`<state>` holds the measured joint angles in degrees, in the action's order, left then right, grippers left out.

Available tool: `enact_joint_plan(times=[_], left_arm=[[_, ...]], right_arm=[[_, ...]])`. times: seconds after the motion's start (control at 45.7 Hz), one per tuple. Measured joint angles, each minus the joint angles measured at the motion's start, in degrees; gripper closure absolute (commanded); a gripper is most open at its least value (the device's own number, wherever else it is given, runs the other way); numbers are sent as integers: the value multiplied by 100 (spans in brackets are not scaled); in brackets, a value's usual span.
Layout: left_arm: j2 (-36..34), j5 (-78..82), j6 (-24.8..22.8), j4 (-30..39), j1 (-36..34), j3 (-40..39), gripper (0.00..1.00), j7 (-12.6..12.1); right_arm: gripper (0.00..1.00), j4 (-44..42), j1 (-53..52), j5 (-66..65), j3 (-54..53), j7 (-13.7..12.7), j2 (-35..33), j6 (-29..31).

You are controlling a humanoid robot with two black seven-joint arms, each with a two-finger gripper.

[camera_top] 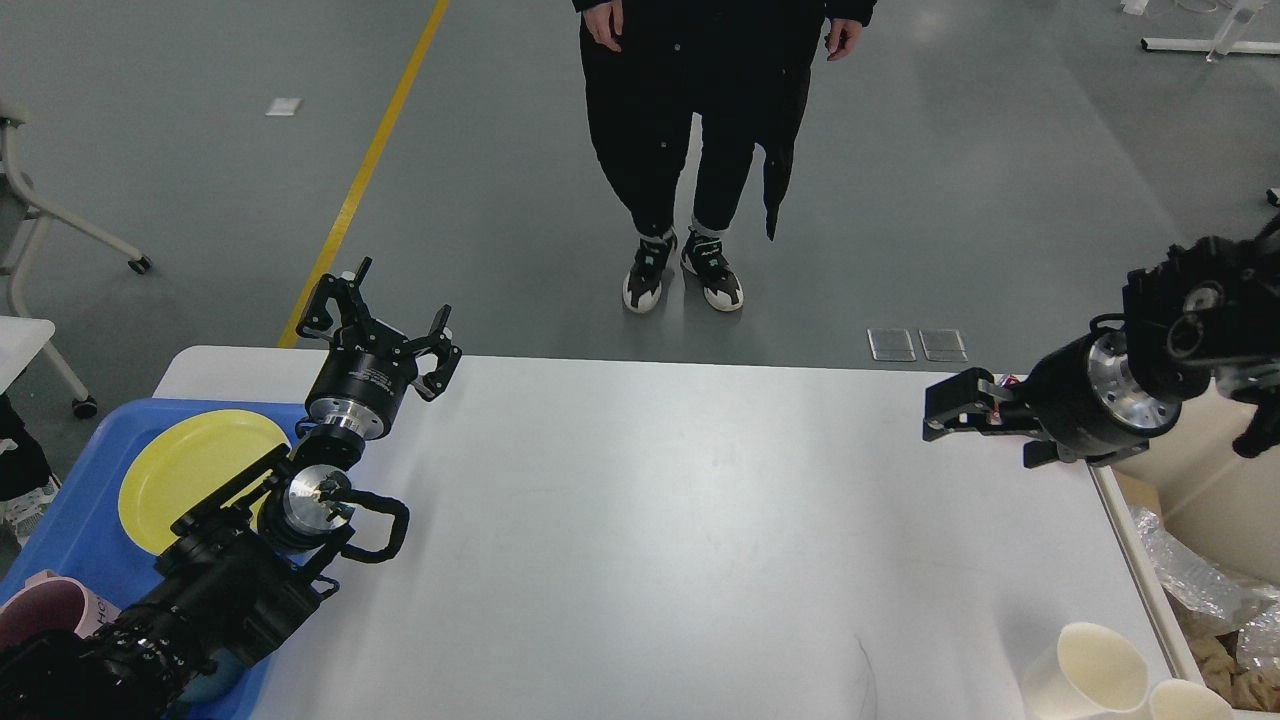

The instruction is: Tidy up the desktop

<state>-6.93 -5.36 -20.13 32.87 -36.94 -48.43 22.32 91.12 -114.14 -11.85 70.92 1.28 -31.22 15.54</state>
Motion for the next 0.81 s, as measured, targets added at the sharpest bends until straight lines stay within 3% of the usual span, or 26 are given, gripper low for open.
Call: enact_joint_plan(times=[0.241,0.394,0.809], left_arm=[[0,0,0,-1,2,0,4,0],[2,0,0,-1,2,0,4,-2],[-1,3,0,0,2,0,4,-2]], right_arm=[[0,-174,1303,-828,360,29,-743,-308],[0,-190,1533,-926,373,30,-1070,-338],[0,-168,1786,-921,468,33,-1094,-236]])
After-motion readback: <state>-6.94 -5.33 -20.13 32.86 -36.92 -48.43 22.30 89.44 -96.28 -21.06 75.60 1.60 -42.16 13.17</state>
